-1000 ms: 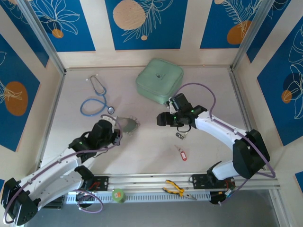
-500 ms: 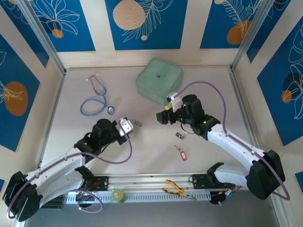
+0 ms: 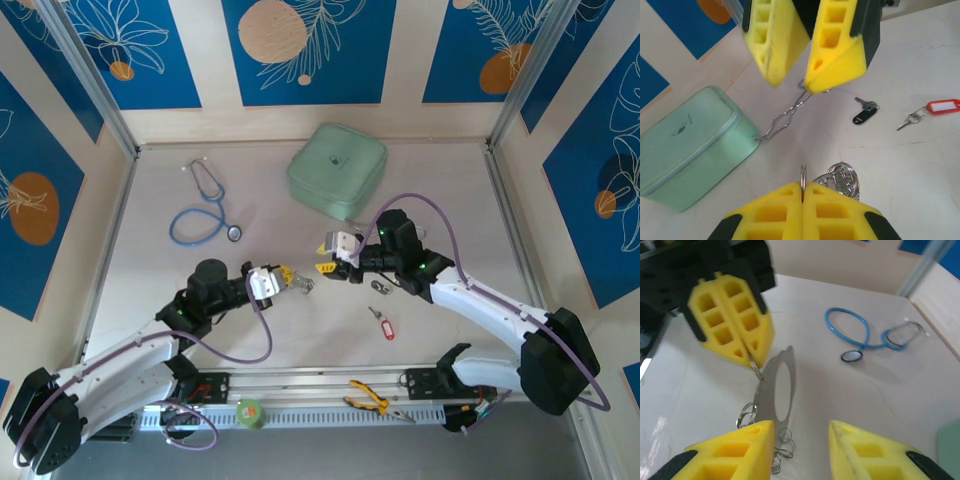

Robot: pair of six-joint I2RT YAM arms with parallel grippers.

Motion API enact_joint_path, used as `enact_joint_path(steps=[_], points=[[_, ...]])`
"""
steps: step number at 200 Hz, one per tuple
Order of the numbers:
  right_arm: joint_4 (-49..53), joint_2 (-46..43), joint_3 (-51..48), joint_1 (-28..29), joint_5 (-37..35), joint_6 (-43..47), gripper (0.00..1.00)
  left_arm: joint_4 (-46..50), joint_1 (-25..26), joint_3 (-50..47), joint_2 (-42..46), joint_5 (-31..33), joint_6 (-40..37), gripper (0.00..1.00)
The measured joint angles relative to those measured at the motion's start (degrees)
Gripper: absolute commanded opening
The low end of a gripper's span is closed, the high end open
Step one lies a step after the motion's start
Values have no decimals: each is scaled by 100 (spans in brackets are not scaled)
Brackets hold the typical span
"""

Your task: Put the keys on the keyring

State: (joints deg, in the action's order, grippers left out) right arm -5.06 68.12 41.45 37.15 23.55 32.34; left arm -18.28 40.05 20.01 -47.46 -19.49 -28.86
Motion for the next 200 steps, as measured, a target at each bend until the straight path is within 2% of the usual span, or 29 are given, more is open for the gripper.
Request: enact_joint_path(steps=[46, 92, 200], points=[[13, 103, 0, 284, 404, 420, 31, -376, 0, -151, 15, -463, 260, 0], [11, 186, 0, 417, 435, 538, 28, -619, 0, -236, 17, -745, 496, 0], [-20, 350, 2, 678, 424, 623, 24, -820, 0, -280, 15, -1008, 708, 0]])
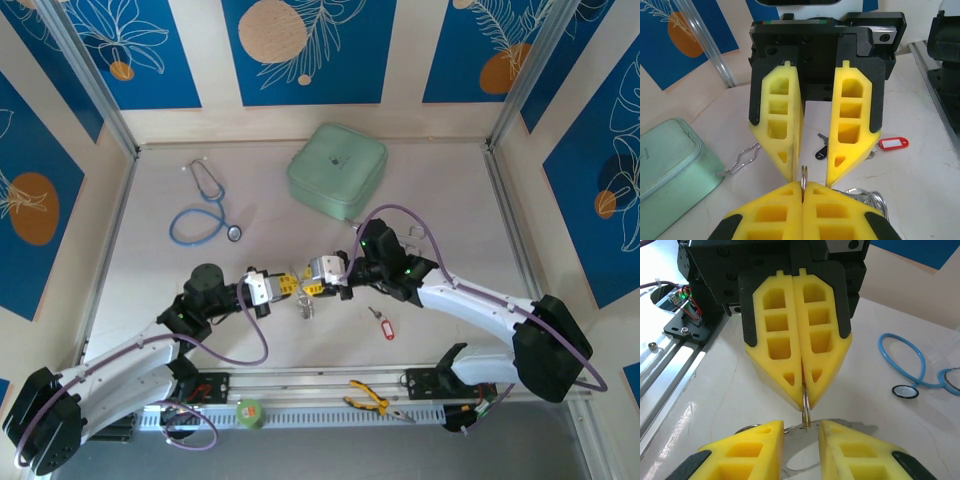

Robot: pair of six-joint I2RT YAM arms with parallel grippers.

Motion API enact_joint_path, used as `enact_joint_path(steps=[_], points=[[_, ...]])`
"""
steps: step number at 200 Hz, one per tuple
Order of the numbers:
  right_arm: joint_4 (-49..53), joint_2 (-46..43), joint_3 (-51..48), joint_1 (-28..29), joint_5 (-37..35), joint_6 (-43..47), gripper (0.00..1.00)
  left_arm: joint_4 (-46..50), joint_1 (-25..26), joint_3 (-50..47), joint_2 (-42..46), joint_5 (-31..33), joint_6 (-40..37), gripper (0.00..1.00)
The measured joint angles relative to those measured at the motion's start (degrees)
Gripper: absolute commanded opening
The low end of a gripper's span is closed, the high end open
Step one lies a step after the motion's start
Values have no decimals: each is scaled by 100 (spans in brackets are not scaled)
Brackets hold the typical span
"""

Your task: Put the keys on the keyring

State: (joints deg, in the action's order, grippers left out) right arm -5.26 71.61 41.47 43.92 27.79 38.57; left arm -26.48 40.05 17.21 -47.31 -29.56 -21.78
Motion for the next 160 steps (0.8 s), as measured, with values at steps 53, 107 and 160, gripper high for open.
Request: enact_joint_path(steps=[53, 107, 160], points=[[-94, 33, 0, 70, -15, -7, 15, -59, 0, -4, 2, -87, 52, 0], [-96, 35, 9, 72, -74, -20, 0, -61, 0, -20, 2, -79, 57, 32], [1438, 90, 848, 197, -813, 195, 0, 1027, 15, 157, 501, 223, -90, 36]])
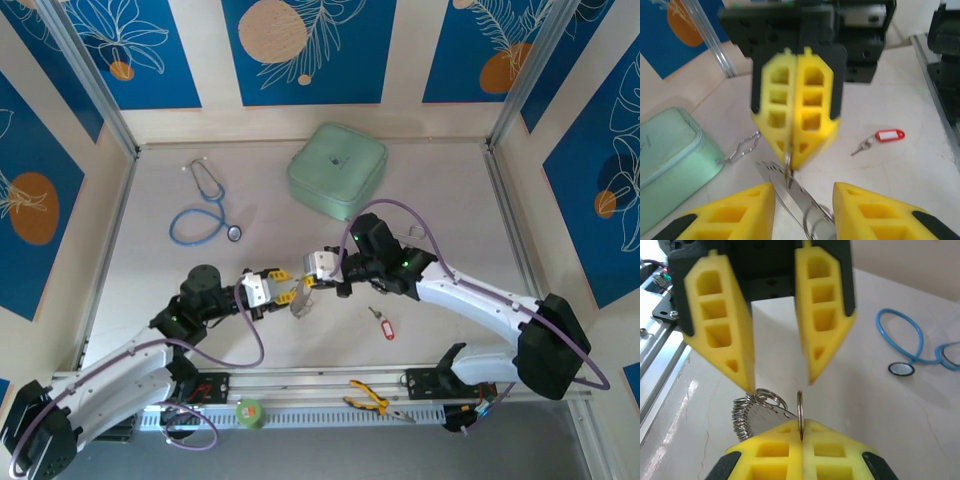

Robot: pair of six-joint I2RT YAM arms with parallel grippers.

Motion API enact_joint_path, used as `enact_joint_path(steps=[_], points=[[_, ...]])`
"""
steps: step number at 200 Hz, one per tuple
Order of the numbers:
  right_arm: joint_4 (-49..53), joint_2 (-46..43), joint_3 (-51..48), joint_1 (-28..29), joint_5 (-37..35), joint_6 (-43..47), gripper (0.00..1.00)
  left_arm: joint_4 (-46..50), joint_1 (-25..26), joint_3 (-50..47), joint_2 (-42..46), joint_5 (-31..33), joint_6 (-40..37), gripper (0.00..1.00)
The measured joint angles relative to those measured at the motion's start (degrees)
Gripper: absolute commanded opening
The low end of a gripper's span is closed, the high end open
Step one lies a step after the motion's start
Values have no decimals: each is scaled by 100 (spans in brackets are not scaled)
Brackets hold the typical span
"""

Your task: Put the keys on the keyring

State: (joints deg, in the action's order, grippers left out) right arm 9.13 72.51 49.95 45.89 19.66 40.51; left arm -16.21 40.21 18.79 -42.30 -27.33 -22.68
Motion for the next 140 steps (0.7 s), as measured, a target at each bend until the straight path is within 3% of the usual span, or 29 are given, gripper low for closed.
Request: enact_joint_path(steps=[30, 72, 140], points=[[992, 144, 713, 251, -688, 170, 0, 802, 0, 372, 63, 192, -192, 31], [1954, 330, 1266, 505, -1272, 251, 0, 1029, 0, 551, -39, 339, -295, 27], [2367, 535, 1746, 782, -1499, 251, 0, 874, 0, 592, -378, 249, -295, 20]])
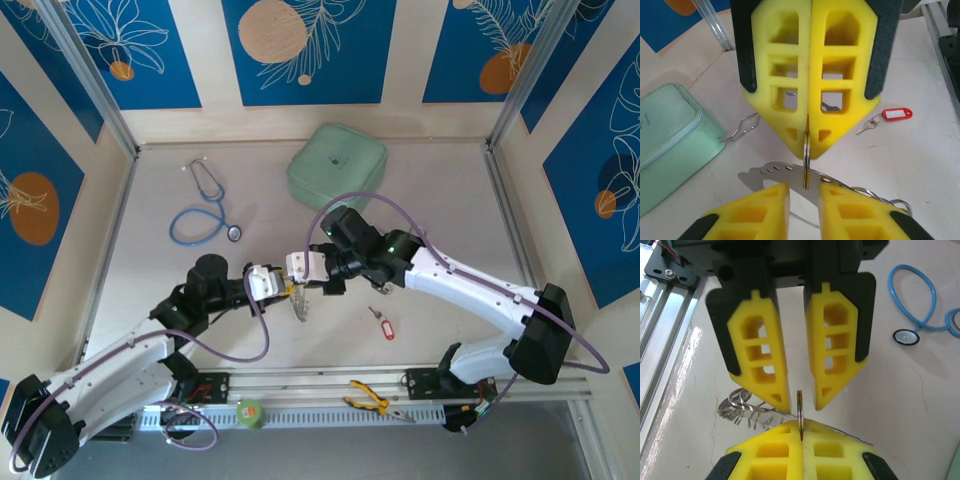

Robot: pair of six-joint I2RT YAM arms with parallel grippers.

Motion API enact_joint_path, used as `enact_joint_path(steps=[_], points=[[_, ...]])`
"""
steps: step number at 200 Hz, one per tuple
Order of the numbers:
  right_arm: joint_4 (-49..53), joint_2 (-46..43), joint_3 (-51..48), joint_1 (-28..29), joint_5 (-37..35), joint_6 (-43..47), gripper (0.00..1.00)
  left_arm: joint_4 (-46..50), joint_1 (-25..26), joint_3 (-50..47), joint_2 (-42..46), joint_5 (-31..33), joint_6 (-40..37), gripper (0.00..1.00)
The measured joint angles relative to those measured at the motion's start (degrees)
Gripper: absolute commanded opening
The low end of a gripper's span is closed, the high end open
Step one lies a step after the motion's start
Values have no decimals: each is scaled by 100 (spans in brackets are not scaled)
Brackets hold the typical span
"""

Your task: Put the keys on the keyring

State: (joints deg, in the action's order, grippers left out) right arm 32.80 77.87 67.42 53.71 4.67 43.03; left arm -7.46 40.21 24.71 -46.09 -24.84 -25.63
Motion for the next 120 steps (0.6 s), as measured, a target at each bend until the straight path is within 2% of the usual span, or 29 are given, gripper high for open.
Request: enact_joint_path(steps=[38, 72, 91, 106, 120], points=[[33, 118, 28, 57, -66, 0, 0, -76, 0, 0, -17, -63, 2, 16], [72, 153, 105, 66, -151, -24, 0, -140, 0, -2, -17, -109, 35, 0], [-68, 81, 22, -13, -105, -243, 26, -208, -2, -15, -15, -105, 46, 0], [-610, -256, -422, -280, 278, -525, 31, -455, 4, -92, 2, -162, 120, 0], [-1320, -855, -1161, -754, 887, -817, 33, -916, 4, -319, 44, -199, 297, 0]])
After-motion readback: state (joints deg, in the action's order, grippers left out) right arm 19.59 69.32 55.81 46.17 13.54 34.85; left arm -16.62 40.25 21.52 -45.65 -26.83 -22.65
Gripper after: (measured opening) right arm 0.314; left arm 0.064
